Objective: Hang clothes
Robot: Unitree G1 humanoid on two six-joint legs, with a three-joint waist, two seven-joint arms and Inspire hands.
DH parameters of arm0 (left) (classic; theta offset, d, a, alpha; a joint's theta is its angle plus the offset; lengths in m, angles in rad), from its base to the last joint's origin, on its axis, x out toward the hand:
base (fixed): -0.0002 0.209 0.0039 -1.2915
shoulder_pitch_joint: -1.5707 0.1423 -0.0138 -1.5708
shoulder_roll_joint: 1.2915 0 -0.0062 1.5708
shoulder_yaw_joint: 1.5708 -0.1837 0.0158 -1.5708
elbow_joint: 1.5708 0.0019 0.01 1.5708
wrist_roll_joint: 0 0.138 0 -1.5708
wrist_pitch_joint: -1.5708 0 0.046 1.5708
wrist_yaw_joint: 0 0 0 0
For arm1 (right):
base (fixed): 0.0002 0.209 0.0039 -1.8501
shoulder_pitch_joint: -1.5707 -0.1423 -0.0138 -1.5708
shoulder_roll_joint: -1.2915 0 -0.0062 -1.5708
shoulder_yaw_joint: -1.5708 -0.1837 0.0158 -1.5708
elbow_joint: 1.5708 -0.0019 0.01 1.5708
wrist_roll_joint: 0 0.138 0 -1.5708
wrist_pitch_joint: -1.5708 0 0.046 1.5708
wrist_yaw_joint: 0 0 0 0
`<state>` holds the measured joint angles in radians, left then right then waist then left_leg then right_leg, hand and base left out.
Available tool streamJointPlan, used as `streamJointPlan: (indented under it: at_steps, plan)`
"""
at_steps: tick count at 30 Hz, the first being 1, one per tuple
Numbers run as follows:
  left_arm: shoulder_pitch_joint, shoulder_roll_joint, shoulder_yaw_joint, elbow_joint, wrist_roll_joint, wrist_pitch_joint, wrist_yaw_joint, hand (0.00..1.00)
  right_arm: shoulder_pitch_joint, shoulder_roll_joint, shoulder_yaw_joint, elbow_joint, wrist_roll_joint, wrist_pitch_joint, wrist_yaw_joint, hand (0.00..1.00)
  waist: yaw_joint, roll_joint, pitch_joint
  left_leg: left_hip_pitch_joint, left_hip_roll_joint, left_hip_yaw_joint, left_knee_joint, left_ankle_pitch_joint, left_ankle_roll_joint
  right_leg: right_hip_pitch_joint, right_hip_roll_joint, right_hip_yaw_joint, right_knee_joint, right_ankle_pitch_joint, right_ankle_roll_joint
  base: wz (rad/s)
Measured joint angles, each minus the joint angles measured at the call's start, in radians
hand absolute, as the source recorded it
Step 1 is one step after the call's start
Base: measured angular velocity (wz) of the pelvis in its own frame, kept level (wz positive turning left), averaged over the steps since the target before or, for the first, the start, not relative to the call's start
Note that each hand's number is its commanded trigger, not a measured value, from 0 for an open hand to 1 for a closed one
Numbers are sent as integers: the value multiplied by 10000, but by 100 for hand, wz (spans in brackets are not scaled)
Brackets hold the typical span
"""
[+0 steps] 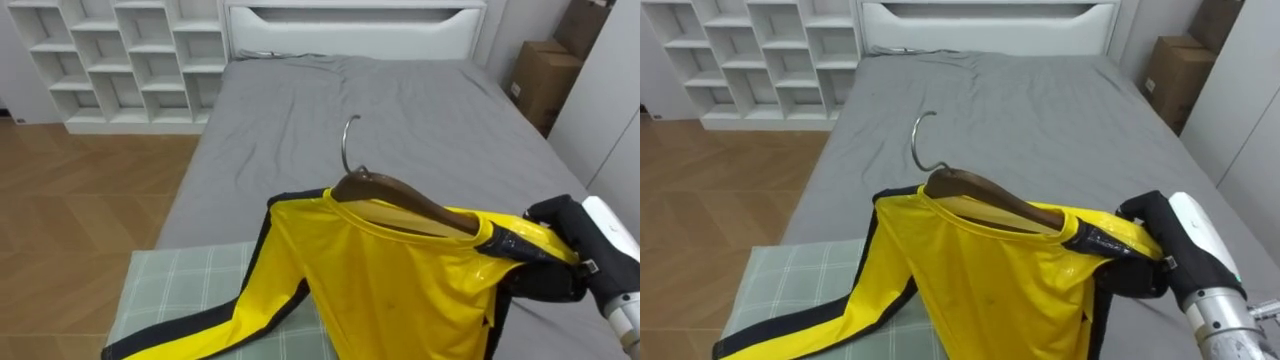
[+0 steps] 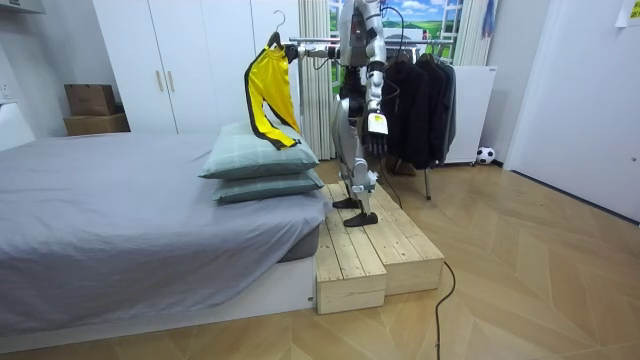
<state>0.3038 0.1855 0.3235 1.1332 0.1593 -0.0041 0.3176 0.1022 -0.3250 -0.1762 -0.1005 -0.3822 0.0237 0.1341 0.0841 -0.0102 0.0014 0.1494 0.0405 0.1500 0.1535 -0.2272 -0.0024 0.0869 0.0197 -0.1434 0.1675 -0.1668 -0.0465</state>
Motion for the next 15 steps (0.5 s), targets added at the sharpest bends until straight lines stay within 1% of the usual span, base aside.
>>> streamJointPlan:
  at_steps: [4, 8, 11, 15]
  plan:
    - [3, -38, -278, 80, 0, 48, -112, 0, 0, 31, 101, 0, 11, 0, 1, 100, -6, -42, -8, -4, 0, -5, 21, 0, 0, 18, -6, -27, -4, 0, 0, 0]
    - [12, -84, -354, 94, -3, 87, -258, 0, 0, 72, 189, 1, 224, 0, 1, 100, -2, -171, -44, -10, -4, -33, 69, 0, 0, 55, -17, -51, -8, 0, 0, 2]
    - [21, -83, -438, 177, 2, 139, -308, 0, -1, 71, 192, -3, 309, 0, 1, 100, 5, -262, -51, -3, -9, -102, 77, 0, 0, 92, -10, -61, -17, -4, 2, 4]
    - [33, -127, -535, 175, 129, 289, -546, 0, -2, 72, 195, -12, 362, 0, 8, 100, 21, -243, -27, -22, -5, -128, 73, -9, 10, 67, -1, -58, 1, -15, 7, 0]
